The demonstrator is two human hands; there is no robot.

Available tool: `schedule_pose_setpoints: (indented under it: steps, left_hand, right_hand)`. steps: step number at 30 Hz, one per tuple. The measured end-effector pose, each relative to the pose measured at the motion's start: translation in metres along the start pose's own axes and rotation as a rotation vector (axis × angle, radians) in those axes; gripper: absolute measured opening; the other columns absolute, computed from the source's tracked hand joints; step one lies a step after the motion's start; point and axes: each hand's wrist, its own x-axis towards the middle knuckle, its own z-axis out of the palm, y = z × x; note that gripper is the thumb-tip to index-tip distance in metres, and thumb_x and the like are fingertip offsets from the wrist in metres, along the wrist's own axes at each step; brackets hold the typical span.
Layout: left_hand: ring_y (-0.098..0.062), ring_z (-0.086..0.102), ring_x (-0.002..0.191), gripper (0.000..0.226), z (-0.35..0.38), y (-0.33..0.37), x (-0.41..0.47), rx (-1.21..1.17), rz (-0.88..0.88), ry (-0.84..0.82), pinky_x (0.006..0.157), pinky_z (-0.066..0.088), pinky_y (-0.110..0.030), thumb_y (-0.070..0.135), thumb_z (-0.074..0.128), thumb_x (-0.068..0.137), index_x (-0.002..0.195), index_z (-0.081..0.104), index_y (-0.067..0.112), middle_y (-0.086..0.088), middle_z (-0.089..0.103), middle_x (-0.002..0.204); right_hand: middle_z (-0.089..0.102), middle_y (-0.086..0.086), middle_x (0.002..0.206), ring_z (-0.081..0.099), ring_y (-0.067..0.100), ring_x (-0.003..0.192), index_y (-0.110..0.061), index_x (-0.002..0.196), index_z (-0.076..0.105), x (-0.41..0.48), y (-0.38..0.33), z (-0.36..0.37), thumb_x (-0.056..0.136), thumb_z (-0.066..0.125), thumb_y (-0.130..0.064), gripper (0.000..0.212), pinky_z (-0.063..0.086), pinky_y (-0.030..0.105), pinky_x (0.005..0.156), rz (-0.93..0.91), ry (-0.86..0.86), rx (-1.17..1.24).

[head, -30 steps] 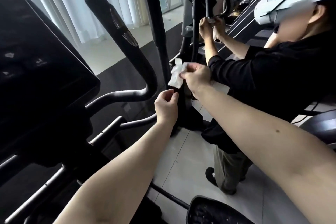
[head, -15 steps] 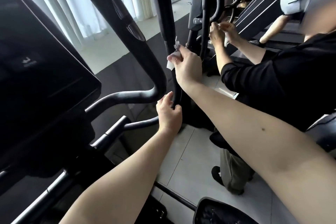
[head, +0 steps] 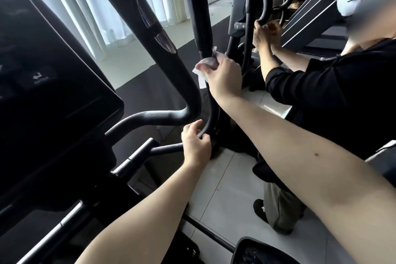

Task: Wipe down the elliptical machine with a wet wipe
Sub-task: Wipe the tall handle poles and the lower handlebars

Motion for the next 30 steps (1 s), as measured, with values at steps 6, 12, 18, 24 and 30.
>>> schedule_pose_setpoints:
  steps: [6,12,18,24,30]
  left_hand:
    - [-0.018,0.057,0.110,0.046,-0.003,-0.035,-0.008,0.025,-0.031,0.016,0.103,0.049,-0.036,0.001,0.056,0.084,0.128,0.065,0.012,0.003,0.054,0.122]
    - [-0.019,0.057,0.104,0.044,-0.016,-0.064,-0.021,0.078,-0.067,0.035,0.100,0.050,-0.034,-0.001,0.056,0.084,0.123,0.067,0.015,0.004,0.056,0.116]
    - [-0.018,0.056,0.107,0.042,-0.028,-0.079,-0.026,0.140,-0.115,0.004,0.103,0.047,-0.031,0.000,0.057,0.087,0.126,0.067,0.014,0.008,0.052,0.116]
    - [-0.019,0.055,0.110,0.043,-0.041,-0.091,-0.028,0.204,-0.139,-0.007,0.104,0.046,-0.033,0.003,0.057,0.087,0.127,0.066,0.016,0.009,0.051,0.116]
    - [-0.018,0.054,0.108,0.043,-0.052,-0.084,-0.026,0.215,-0.144,-0.005,0.101,0.044,-0.027,0.003,0.057,0.088,0.129,0.065,0.014,0.005,0.052,0.117]
  right_hand:
    - [0.077,0.002,0.093,0.071,0.026,0.092,-0.021,0.108,0.075,-0.049,0.050,0.031,0.087,0.074,-0.044,0.032,0.053,0.037,0.084,0.087,0.002,0.073]
    - [0.077,-0.003,0.096,0.070,0.019,0.092,-0.019,0.110,0.075,-0.063,0.063,0.050,0.086,0.073,-0.043,0.034,0.052,0.033,0.088,0.134,0.108,0.188]
    - [0.076,0.009,0.098,0.069,0.028,0.097,-0.009,0.108,0.073,-0.108,0.096,0.072,0.087,0.073,-0.039,0.037,0.042,0.023,0.082,0.399,0.054,0.228]
    - [0.075,0.012,0.105,0.067,0.031,0.104,-0.009,0.109,0.072,-0.123,0.093,0.090,0.088,0.072,-0.033,0.032,0.040,0.022,0.080,0.673,0.011,0.249]
    - [0.072,0.000,0.097,0.069,0.019,0.087,-0.014,0.106,0.075,-0.148,0.106,0.085,0.085,0.080,-0.038,0.032,0.050,0.025,0.078,0.811,-0.350,0.208]
